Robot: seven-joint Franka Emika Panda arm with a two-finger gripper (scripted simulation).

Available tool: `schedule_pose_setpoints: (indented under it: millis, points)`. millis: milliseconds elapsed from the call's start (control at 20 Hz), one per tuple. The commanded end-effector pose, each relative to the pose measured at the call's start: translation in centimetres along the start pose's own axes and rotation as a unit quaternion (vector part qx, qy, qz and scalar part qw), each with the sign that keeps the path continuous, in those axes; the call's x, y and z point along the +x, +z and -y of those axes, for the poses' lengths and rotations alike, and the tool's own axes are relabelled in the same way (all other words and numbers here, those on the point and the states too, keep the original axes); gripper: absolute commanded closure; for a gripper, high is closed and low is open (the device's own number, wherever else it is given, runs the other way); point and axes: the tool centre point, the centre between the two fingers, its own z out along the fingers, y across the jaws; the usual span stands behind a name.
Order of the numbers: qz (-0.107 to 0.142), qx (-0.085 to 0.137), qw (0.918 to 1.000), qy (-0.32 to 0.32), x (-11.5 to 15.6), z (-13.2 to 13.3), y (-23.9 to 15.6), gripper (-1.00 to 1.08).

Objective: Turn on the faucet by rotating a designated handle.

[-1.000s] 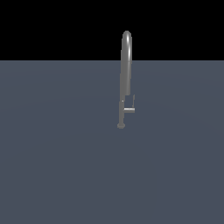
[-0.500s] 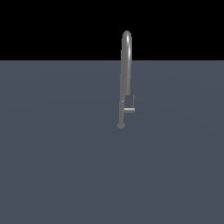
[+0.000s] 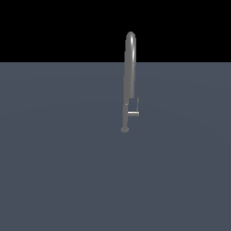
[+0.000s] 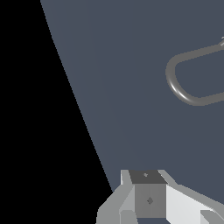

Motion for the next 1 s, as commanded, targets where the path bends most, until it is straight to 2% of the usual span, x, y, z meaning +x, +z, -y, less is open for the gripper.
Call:
schedule_pose_setpoints:
  millis: [0,250,450,700,950]
  points:
    - [0.018,0.019,0.9991,0.035,2.6,-1.0,0.3,1.08]
    - [0.056,0.049,0.9908,0.113,8.0,-3.5,1.9,1.08]
    - [0.086,0.063,0.978,0.179,12.2,-6.1,4.2,1.08]
    - [0.121,0.07,0.9543,0.264,17.3,-9.8,8.1,1.08]
    - [0.15,0.064,0.9223,0.35,21.8,-14.3,13.0,1.08]
